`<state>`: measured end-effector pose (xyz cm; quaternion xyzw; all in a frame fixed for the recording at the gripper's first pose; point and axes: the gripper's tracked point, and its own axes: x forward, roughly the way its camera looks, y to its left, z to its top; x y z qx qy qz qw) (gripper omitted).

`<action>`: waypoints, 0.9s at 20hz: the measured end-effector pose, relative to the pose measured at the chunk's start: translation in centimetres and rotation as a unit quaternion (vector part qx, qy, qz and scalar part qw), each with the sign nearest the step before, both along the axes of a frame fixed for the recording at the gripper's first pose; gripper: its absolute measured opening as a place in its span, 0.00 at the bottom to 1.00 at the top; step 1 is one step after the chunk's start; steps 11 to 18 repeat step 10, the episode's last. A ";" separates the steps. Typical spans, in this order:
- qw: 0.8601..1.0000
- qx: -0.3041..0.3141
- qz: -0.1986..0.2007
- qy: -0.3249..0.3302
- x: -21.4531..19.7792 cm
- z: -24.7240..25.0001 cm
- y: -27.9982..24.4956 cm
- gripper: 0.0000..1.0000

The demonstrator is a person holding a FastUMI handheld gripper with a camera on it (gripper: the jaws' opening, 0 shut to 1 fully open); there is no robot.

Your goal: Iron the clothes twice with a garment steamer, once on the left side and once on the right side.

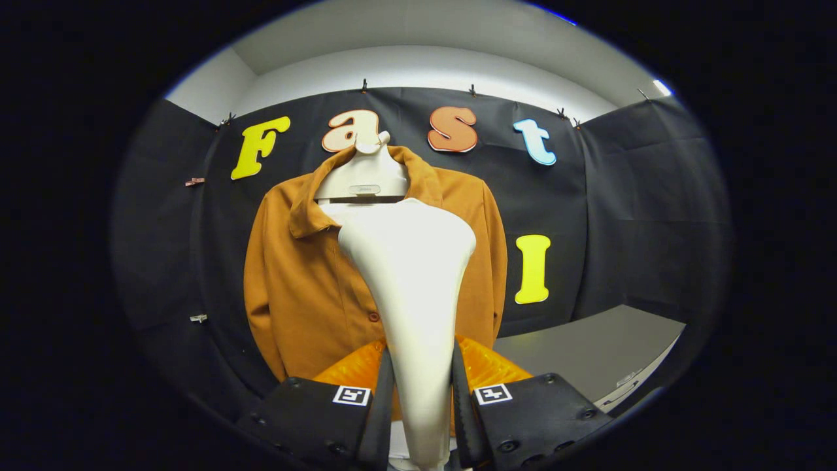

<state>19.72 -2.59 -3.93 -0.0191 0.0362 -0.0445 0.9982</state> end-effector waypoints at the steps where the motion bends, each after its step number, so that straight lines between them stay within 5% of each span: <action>1: 1.000 0.001 0.001 -0.005 0.0 0.2 -0.1 0.43; 18: 1.000 -0.002 0.017 -0.025 0.5 1.2 -0.6 0.43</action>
